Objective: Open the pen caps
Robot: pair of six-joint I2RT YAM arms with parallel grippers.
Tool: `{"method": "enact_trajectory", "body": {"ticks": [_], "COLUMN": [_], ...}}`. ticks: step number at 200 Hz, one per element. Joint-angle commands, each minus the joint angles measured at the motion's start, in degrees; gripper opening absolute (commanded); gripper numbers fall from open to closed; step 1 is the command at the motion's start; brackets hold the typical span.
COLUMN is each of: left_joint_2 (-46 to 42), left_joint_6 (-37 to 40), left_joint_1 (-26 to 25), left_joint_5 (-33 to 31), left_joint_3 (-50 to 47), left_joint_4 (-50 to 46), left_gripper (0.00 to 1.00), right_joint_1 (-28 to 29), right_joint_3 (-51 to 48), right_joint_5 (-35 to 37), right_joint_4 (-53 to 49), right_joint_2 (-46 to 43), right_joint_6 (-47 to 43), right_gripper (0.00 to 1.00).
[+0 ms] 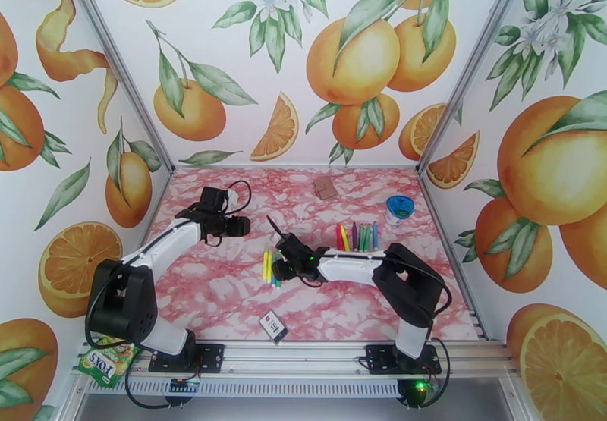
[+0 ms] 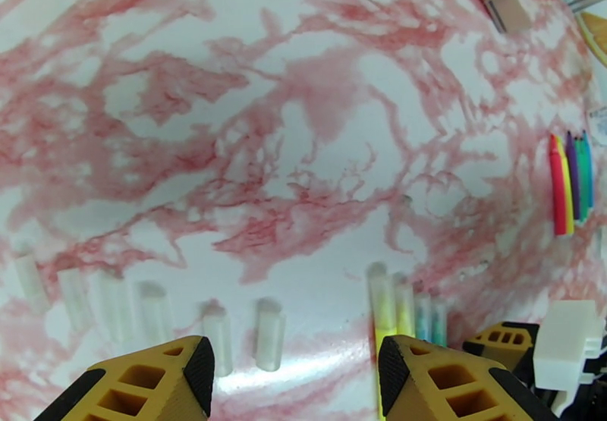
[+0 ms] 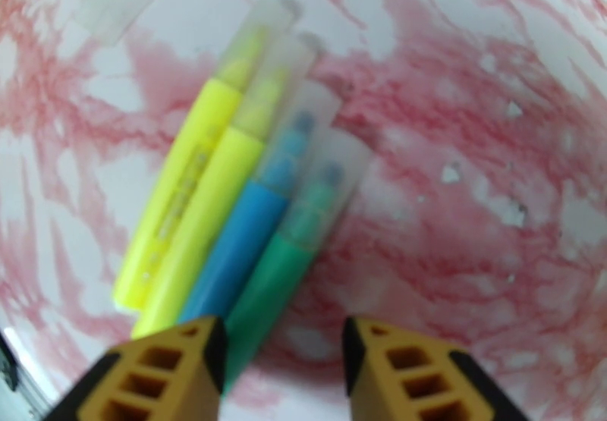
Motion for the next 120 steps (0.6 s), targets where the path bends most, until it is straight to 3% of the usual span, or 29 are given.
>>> {"method": "enact_trajectory", "body": {"ticks": [1,120], "left_joint_2": [-1.6,-2.05], "left_joint_6": [-0.42,-0.37], "left_joint_1": [0.41,1.21], "left_joint_5": [0.79,1.48], "left_joint_3": [-0.66,-1.63], "left_joint_4": [1.96,3.17], "left_gripper": [0.61,0.61], "right_joint_1": [0.6,0.75], "right_joint_3": [1.94,3.65], "right_joint_5": [3.29,10.89], "right_joint_4": [-4.01,-11.43], "right_joint_2": [1.83,3.61], "right_joint_6": [0.67,2.95], "right_gripper": [0.46,0.37]}}
